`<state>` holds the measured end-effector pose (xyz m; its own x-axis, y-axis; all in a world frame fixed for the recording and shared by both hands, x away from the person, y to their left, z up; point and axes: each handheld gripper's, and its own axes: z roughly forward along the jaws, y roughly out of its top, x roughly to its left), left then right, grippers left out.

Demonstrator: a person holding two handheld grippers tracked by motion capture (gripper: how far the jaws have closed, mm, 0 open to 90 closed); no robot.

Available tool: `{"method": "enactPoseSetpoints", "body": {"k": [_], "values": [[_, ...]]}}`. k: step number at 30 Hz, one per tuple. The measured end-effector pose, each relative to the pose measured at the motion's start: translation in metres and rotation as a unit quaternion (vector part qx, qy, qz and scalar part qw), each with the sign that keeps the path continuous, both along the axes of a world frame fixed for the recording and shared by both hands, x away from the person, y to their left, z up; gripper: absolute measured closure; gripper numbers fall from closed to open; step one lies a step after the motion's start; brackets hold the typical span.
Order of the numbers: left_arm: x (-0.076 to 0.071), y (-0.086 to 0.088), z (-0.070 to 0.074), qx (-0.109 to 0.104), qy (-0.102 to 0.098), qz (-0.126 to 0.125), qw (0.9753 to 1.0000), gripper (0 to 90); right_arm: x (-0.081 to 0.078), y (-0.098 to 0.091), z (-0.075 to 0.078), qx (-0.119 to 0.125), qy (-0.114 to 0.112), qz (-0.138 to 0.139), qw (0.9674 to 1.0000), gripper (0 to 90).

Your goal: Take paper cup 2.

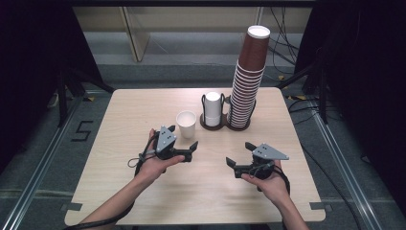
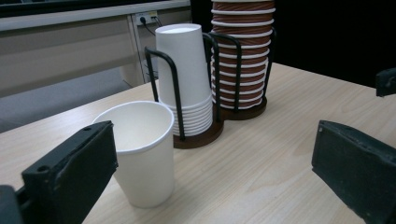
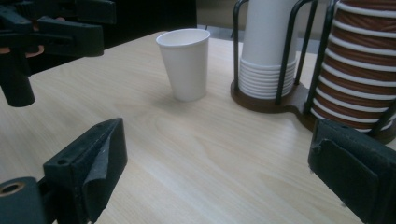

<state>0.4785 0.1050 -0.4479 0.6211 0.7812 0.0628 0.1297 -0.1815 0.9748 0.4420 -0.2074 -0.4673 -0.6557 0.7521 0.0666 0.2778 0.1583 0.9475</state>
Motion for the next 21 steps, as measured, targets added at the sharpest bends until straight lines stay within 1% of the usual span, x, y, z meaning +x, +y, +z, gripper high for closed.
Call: {"method": "enactPoseSetpoints", "body": {"k": [2,3,4,5,6,7,8,11,12,13,14,15,16,17,18,19,20,21], "values": [[0.000,-0.001,0.002,0.000,-0.004,-0.001,1.0000,0.0,-0.001,-0.002,0.002,0.000,0.006,-0.007,1.0000,5.5],[0.000,-0.001,0.003,0.001,-0.007,0.000,1.0000,0.0,0.000,-0.003,0.004,-0.001,0.007,-0.006,1.0000,5.5],[-0.001,-0.001,0.004,-0.001,-0.008,0.001,1.0000,0.0,0.000,-0.003,0.004,0.007,0.007,-0.005,0.9999,5.5],[-0.001,-0.001,0.005,-0.003,-0.009,0.000,1.0000,0.0,0.001,-0.005,0.006,-0.001,-0.004,-0.010,0.9999,5.5],[-0.002,-0.002,0.007,-0.003,-0.013,-0.001,0.9999,0.0,-0.002,-0.004,0.008,0.009,0.018,-0.020,0.9996,5.5],[-0.002,-0.003,0.008,-0.003,-0.015,-0.002,0.9999,0.0,0.002,-0.007,0.011,0.006,-0.013,-0.019,0.9997,5.5],[-0.002,-0.005,0.010,-0.003,-0.019,-0.005,0.9998,0.0,0.003,-0.007,0.012,0.013,-0.015,-0.018,0.9996,5.5],[-0.002,-0.013,0.017,-0.007,-0.032,-0.013,0.9994,0.0,0.005,-0.011,0.023,0.019,-0.016,-0.034,0.9991,5.5],[-0.001,-0.017,0.020,-0.010,-0.035,-0.017,0.9992,0.0,0.008,-0.013,0.026,0.015,-0.031,-0.034,0.9988,5.5],[-0.001,-0.020,0.022,-0.012,-0.038,-0.021,0.9990,0.0,0.008,-0.014,0.031,0.025,-0.017,-0.039,0.9988,5.5],[0.000,-0.024,0.024,-0.013,-0.039,-0.027,0.9988,0.0,0.010,-0.015,0.034,0.032,-0.022,-0.043,0.9983,5.4],[0.001,-0.029,0.027,-0.015,-0.042,-0.032,0.9985,0.0,0.013,-0.016,0.039,0.032,-0.027,-0.045,0.9981,5.3],[0.003,-0.033,0.029,-0.014,-0.045,-0.038,0.9981,0.0,0.014,-0.017,0.044,0.036,-0.026,-0.049,0.9978,5.3],[0.005,-0.036,0.030,-0.017,-0.045,-0.043,0.9979,0.0,0.016,-0.020,0.049,0.029,-0.038,-0.056,0.9972,5.1],[0.008,-0.042,0.033,-0.018,-0.046,-0.049,0.9976,0.0,0.019,-0.021,0.053,0.034,-0.041,-0.053,0.9972,5.1],[0.010,-0.045,0.035,-0.014,-0.050,-0.053,0.9972,0.0,0.021,-0.024,0.062,0.036,-0.044,-0.061,0.9965,5.1],[0.014,-0.051,0.040,-0.015,-0.054,-0.058,0.9967,0.2,0.024,-0.026,0.066,0.041,-0.050,-0.062,0.9960,5.1],[0.017,-0.054,0.043,-0.015,-0.054,-0.061,0.9965,0.4,0.027,-0.029,0.075,0.047,-0.057,-0.076,0.9944,5.1]]}}
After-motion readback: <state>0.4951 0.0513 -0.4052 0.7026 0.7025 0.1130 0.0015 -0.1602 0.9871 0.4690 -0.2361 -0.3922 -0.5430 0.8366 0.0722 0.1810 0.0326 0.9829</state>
